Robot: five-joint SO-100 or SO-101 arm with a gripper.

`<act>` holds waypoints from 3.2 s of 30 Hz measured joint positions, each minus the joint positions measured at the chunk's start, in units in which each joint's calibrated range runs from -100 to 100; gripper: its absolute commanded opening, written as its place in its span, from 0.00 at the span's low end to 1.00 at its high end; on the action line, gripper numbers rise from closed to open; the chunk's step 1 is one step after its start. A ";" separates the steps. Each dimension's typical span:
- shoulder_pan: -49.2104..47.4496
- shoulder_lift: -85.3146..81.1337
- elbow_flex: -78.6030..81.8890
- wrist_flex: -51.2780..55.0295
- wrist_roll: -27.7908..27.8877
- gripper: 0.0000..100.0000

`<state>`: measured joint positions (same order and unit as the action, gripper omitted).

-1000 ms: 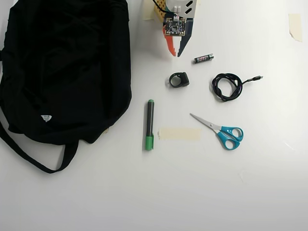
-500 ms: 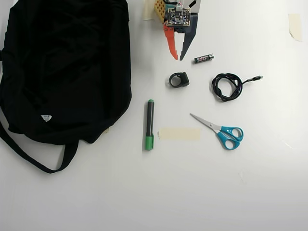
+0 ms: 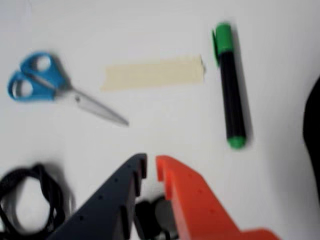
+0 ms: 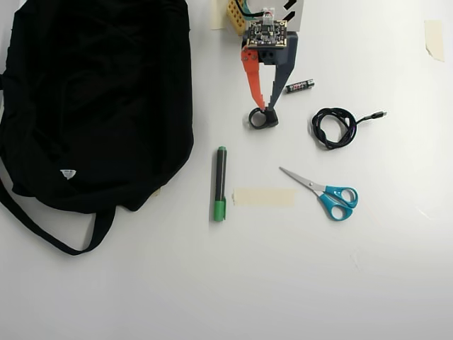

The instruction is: Put the green marker into the black bag

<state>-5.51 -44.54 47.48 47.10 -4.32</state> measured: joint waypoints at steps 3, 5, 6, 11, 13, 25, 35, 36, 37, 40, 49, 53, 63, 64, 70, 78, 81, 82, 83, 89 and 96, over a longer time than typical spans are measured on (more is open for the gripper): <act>0.00 3.82 -4.80 -0.94 0.00 0.02; 0.00 6.14 -7.23 -2.40 0.00 0.02; 0.07 7.31 -8.33 -3.35 0.00 0.02; 1.18 12.12 -11.95 -8.24 0.00 0.02; 1.40 13.78 -13.52 -9.96 0.00 0.02; 1.40 25.24 -28.22 -11.76 0.00 0.02; 0.88 34.70 -38.68 -18.03 0.00 0.02; 0.88 35.12 -38.68 -19.32 0.00 0.02; 0.88 35.62 -38.68 -20.70 0.00 0.02; 0.88 37.28 -38.68 -24.73 0.00 0.02; 0.88 40.60 -38.68 -32.12 0.00 0.02; 0.88 41.68 -38.68 -34.44 0.00 0.02; 0.88 43.42 -38.68 -41.39 0.00 0.02; 0.88 43.42 -38.68 -41.73 0.00 0.02; 0.88 43.42 -38.68 -42.08 0.00 0.02; 0.96 43.42 -38.68 -42.08 0.00 0.02; 1.32 43.42 -38.68 -42.08 0.00 0.02; 1.47 43.42 -38.68 -42.08 0.00 0.02; 1.69 43.42 -38.68 -42.08 0.00 0.02; 1.98 43.42 -36.16 -42.08 0.00 0.02; 1.69 43.42 -34.36 -36.84 0.00 0.02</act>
<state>-3.82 -1.12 13.13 10.26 -4.32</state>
